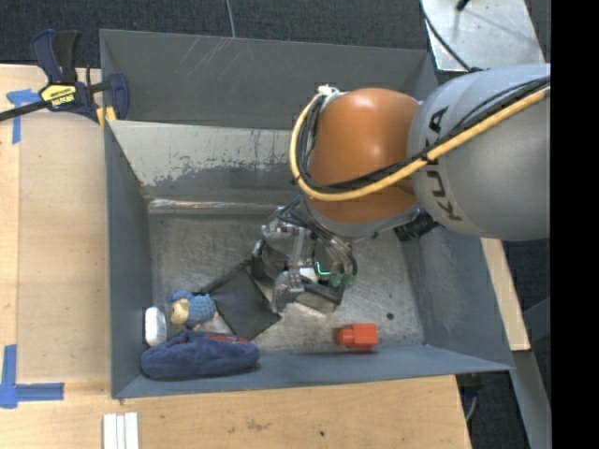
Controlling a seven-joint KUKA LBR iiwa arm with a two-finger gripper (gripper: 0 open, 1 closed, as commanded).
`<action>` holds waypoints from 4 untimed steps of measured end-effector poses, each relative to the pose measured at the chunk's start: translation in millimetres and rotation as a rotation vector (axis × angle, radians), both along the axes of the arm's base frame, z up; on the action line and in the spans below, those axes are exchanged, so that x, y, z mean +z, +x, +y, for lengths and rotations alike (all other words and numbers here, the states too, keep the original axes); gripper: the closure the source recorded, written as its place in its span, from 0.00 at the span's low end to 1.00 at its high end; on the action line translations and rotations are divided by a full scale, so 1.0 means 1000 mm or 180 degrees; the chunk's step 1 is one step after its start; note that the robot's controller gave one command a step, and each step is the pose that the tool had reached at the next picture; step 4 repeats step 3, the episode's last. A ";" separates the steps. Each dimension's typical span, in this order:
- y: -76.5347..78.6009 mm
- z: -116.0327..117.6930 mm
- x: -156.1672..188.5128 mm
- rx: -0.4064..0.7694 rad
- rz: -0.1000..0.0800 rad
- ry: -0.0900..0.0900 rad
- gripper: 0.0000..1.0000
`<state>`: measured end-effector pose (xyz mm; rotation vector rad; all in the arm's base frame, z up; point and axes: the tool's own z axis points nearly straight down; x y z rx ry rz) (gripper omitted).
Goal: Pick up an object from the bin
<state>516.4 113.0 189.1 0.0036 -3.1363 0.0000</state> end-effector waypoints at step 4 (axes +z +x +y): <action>0.049 -0.059 0.053 0.0953 -0.0032 0.0001 1.00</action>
Offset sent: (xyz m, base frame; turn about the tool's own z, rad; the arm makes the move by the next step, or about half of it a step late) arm 0.0425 -0.0758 -0.1191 -0.2937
